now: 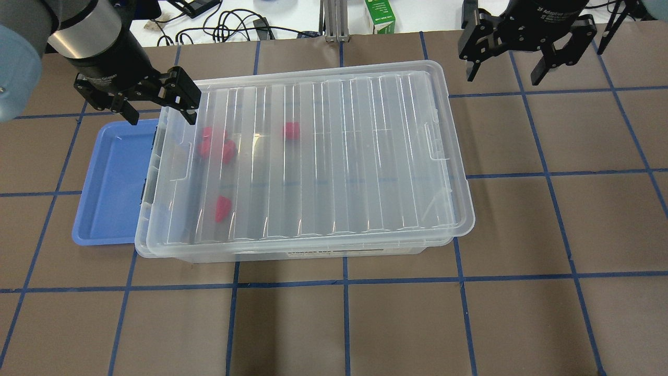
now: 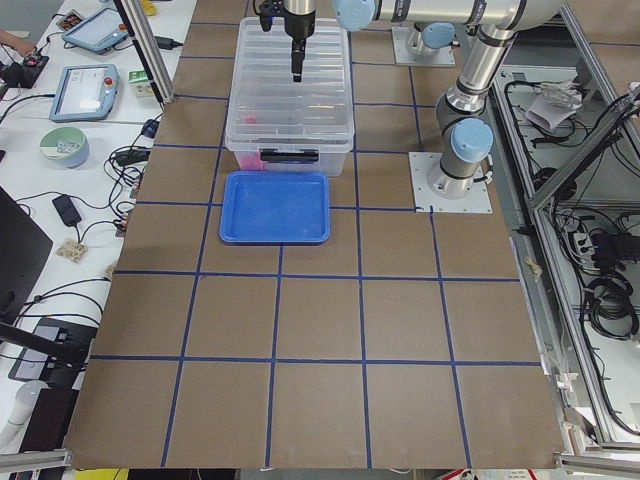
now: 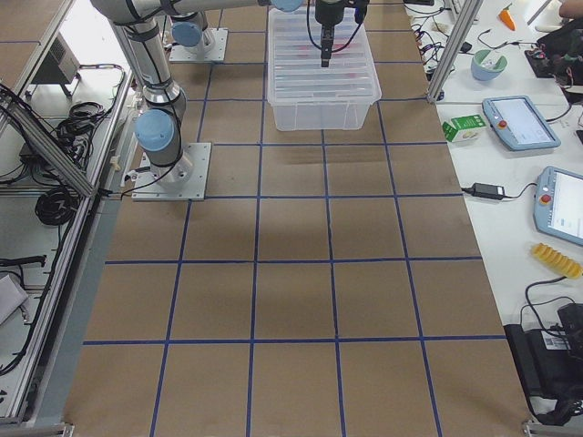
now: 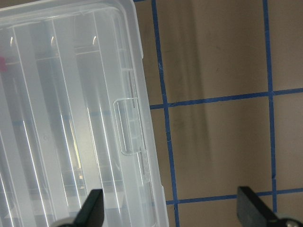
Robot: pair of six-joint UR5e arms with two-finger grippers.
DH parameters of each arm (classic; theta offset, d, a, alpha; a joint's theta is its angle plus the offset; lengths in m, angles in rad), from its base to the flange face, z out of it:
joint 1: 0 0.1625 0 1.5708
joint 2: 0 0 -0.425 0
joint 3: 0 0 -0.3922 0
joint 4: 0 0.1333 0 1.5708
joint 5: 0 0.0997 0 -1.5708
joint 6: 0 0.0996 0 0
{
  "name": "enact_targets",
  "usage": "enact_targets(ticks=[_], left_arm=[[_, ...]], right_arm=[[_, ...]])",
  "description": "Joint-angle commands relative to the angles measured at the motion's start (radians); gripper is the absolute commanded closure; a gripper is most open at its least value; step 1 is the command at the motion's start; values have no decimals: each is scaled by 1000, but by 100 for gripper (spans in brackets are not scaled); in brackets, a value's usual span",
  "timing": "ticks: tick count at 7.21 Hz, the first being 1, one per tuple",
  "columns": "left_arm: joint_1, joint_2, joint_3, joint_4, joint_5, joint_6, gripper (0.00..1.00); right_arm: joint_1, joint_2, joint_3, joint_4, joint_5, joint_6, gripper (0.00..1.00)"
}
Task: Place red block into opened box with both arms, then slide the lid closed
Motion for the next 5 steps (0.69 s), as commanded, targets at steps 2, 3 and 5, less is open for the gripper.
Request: enact_targets(ticks=[2, 3, 5], left_arm=[[0, 5, -4, 0, 5, 0, 0], [0, 2, 0, 2, 2, 0, 0], [0, 5, 0, 0, 3, 0, 0]], right_arm=[[8, -29, 39, 4, -1, 2, 0], [8, -46, 56, 4, -2, 2, 0], [8, -48, 56, 3, -2, 3, 0]])
